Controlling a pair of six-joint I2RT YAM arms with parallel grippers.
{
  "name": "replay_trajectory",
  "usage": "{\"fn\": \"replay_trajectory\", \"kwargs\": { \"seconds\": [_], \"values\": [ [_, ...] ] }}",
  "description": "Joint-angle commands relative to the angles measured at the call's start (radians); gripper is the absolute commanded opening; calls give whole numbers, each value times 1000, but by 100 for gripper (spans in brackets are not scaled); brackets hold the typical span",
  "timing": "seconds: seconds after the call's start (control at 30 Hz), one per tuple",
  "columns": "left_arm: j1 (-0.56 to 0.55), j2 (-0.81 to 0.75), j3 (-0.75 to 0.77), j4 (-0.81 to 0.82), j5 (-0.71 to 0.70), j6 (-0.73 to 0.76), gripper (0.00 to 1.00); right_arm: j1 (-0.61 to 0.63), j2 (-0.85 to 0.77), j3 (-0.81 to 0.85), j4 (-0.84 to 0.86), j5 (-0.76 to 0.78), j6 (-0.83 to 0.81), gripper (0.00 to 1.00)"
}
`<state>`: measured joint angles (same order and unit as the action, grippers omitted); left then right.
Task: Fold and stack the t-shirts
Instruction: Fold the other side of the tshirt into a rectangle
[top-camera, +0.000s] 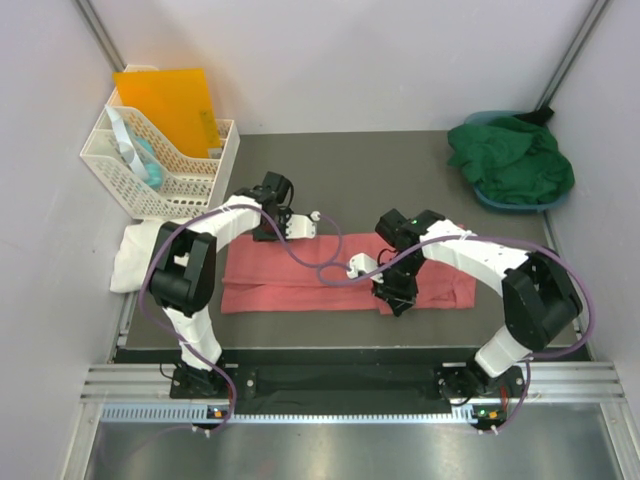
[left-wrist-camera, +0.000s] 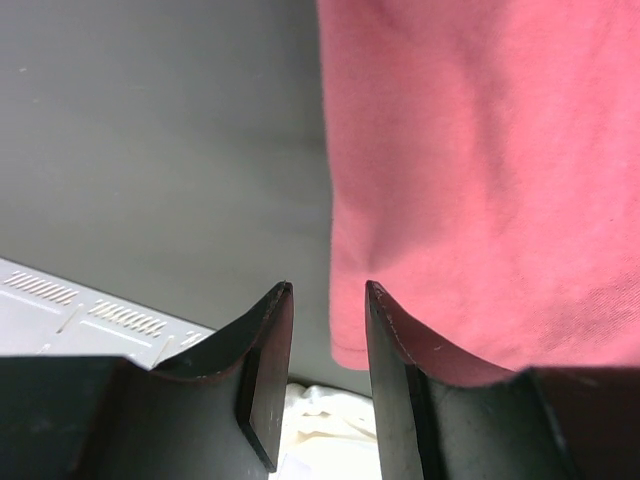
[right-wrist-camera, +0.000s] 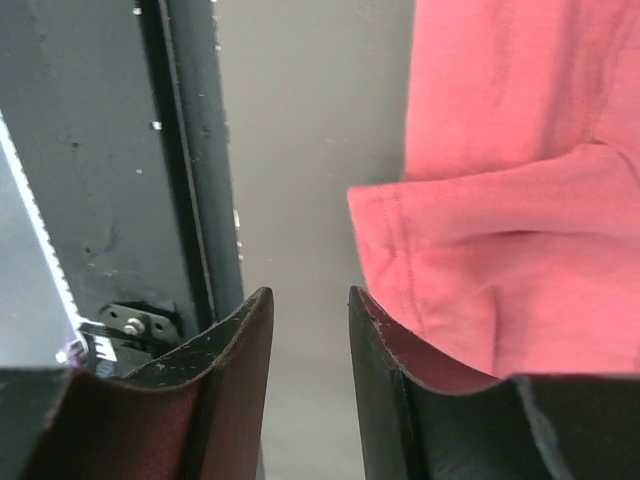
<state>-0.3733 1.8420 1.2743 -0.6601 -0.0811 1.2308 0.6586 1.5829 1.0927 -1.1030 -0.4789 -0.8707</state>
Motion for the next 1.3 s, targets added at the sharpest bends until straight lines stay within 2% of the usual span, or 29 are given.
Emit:
{"fn": "replay_trajectory", "kwargs": {
  "seconds": [0.0, 0.17, 0.27, 0.5, 0.73, 0.9, 1.27],
  "values": [
    [-12, 0, 53, -18, -13, 10, 40, -36, -49, 32, 58, 46, 2, 36],
    [-21, 2, 48, -21, -19, 9, 40, -227, 0, 75, 89, 60, -33, 36],
    [-21, 0, 46, -19, -25, 12, 40, -269, -3, 39, 123, 111, -73, 37],
    [-21, -1, 50, -22, -45, 16, 40, -263, -84, -59, 195, 181, -105, 39],
    [-21, -18, 40, -26, -59, 22, 40, -225, -294, -249, 311, 263, -119, 41],
    [-21, -15, 33, -26, -62, 22, 40, -142, -403, -343, 377, 316, -102, 41],
    [-21, -3, 34, -19, -71, 22, 40, -41, -354, -361, 417, 304, -90, 39]
  ]
}}
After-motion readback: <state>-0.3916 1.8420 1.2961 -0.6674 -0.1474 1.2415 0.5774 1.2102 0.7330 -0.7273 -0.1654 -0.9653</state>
